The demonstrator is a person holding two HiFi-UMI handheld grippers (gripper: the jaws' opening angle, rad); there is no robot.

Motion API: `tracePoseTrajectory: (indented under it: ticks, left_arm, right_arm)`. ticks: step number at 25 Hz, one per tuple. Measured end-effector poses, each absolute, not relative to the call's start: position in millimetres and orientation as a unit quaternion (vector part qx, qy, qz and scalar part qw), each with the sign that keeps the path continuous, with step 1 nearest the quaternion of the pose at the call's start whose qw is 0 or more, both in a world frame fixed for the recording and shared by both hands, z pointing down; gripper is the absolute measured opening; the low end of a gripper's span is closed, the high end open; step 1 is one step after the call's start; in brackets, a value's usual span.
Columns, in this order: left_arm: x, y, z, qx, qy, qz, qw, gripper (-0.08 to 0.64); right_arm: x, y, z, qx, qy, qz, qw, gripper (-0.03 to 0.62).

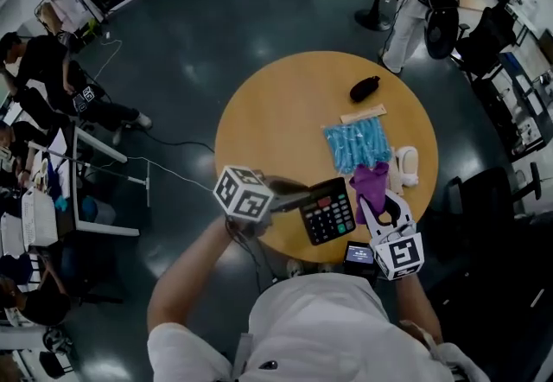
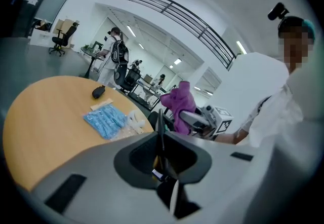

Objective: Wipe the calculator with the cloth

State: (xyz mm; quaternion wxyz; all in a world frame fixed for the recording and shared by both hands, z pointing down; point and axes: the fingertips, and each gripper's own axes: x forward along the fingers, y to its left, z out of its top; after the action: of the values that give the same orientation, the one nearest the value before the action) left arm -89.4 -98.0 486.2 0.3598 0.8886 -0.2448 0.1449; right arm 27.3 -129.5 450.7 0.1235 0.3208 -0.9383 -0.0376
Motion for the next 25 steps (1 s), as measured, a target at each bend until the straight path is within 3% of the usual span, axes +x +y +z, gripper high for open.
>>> tracePoseTrajectory:
  ticks: [6, 15, 25]
  left_arm:
    - [-82, -100, 458, 0.901, -0.239, 0.176, 0.317, 0.046]
    - [-79, -95, 454, 0.898, -0.237, 0.155, 0.336, 0.046]
    - [-64, -74, 478, 0.894, -0.233, 0.099, 0.369, 0.044]
  right_arm:
    - [-19, -121, 454, 0.253, -0.927, -0.14, 0.237, 0.12]
    - [-50, -61, 463, 0.163, -0.895, -0.299, 0.289, 0.117]
    - [-47, 4, 489, 0.084, -0.873, -0.371, 0.305, 0.117]
